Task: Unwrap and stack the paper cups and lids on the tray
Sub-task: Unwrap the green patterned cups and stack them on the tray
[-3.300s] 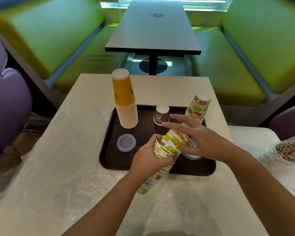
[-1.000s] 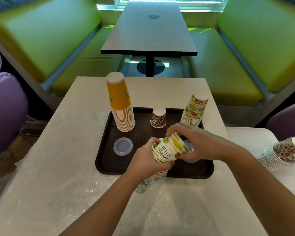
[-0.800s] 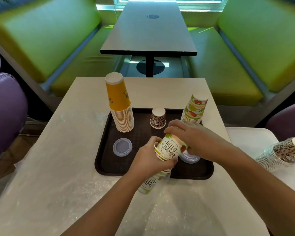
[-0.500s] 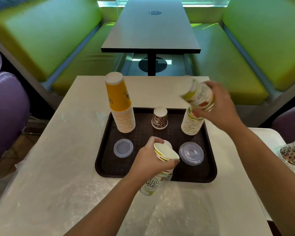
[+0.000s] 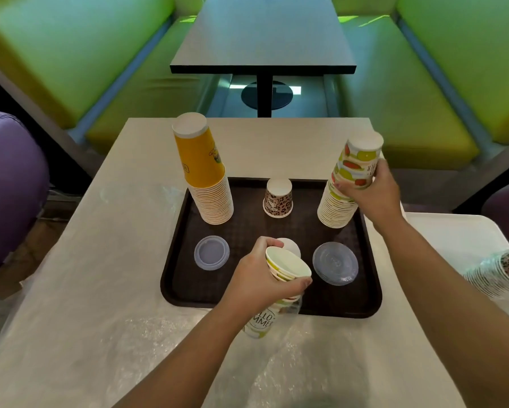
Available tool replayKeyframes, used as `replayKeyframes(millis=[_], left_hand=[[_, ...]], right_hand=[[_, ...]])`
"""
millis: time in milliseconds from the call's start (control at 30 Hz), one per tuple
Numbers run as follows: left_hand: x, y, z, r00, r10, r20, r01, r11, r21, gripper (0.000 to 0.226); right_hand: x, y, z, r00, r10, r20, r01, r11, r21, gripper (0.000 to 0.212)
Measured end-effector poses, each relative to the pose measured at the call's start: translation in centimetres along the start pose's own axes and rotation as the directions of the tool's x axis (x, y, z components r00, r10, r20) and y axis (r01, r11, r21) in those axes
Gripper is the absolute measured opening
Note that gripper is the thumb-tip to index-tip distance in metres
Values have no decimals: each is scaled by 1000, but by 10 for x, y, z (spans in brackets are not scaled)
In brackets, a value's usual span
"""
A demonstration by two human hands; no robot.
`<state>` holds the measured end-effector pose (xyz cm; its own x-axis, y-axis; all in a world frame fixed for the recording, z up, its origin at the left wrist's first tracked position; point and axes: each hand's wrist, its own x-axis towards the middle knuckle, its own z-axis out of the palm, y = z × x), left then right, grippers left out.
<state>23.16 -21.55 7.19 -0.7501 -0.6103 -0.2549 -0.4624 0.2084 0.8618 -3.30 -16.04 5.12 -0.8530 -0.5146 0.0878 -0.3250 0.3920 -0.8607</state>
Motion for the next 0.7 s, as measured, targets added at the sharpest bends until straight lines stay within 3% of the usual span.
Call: replayKeyframes(millis=[233,300,367,433,467,533,600,667,700], left_hand=[[3,-2,0,1000,4,-23,-4,1000,7,64],[3,-2,1,1000,-2,-19,2,1000,14,66],[2,-2,1,1000,-11,-12,11,1000,15,68],[2,-3,2,1000,-22,-9,23,1000,21,71],[1,-3,2,1000,-29,-11,29,999,23,72],[0,-2,4,999,-37,-22,38,999,25,73],[-2,0,4,999,-35,-21,36,999,29,73],[-4,2,4,999,-33,-4,33,998,52,75],[-5,3,4,999,-34,2,34,997,70,77]], right_hand=[[-6,11,10,998,52,-30,-54,995,-86,74],[-12,7,8,992,42,-120,-58,989,-134,82],[-29,-6,4,963,-92,-255,51,985,-162,80],[-54,-24,-1,924,-268,-274,243,962,-121,69],[-66,-33,-3,935,-301,-189,298,954,-44,61],[-86,-49,-5,942,-284,180,264,956,125,49],[-101,-55,-5,785,-231,575,229,970,78,49],[-112,-53,-2,644,-179,744,305,952,-35,58],[-117,-53,-2,619,-161,769,326,943,-66,62]])
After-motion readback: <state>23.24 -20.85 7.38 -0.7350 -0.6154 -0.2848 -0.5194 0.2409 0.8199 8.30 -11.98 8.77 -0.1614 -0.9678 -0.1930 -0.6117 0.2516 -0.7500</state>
